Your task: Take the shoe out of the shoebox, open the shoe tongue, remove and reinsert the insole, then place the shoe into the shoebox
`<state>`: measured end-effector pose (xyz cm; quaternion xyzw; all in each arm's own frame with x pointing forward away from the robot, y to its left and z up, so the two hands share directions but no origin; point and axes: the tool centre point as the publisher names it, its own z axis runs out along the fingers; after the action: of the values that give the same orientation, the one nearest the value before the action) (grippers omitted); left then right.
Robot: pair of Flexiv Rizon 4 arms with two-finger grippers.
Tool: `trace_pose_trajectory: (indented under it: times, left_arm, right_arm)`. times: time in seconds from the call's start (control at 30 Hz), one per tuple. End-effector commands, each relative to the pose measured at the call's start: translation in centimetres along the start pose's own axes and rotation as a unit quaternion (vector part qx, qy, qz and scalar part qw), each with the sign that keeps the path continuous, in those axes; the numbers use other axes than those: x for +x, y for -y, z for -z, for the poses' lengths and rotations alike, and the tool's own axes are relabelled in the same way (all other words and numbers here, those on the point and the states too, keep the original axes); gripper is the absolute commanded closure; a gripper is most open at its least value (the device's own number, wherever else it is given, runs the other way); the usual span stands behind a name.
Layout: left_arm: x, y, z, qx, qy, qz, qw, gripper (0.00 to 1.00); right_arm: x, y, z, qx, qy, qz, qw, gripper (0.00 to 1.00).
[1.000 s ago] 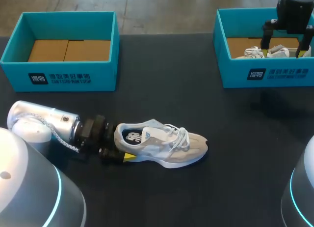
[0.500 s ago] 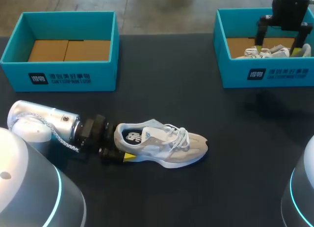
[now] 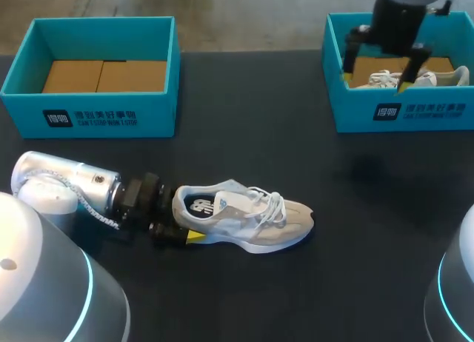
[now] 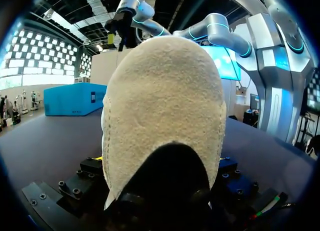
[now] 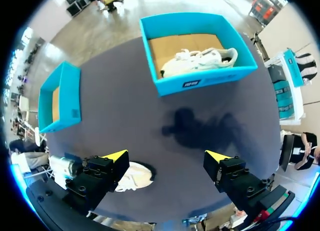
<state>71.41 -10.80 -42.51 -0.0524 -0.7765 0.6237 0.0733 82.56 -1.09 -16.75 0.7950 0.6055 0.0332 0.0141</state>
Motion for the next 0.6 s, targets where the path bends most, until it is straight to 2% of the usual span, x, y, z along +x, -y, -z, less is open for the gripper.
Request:
trace_pose_trajectory:
  times: [0.03,0.3,0.6]
  left_arm:
    - [-0.1,-0.4,0.1,0.000,0.000,0.000,1.000,1.00]
    - [-0.1,-0.4,0.1,0.000,0.000,0.000,1.000,1.00]
    - [-0.1,-0.4,0.1,0.000,0.000,0.000,1.000,1.00]
  right_arm:
    - [3.3,1.4,-1.3,0.005,0.004,-0.013,1.000,0.00]
    - [7.1,4.7,-2.0,0.011,-0.004,-0.043,0.999,0.00]
    - [8.0,8.1,-2.4,0.019,-0.016,-0.082,0.996,0.00]
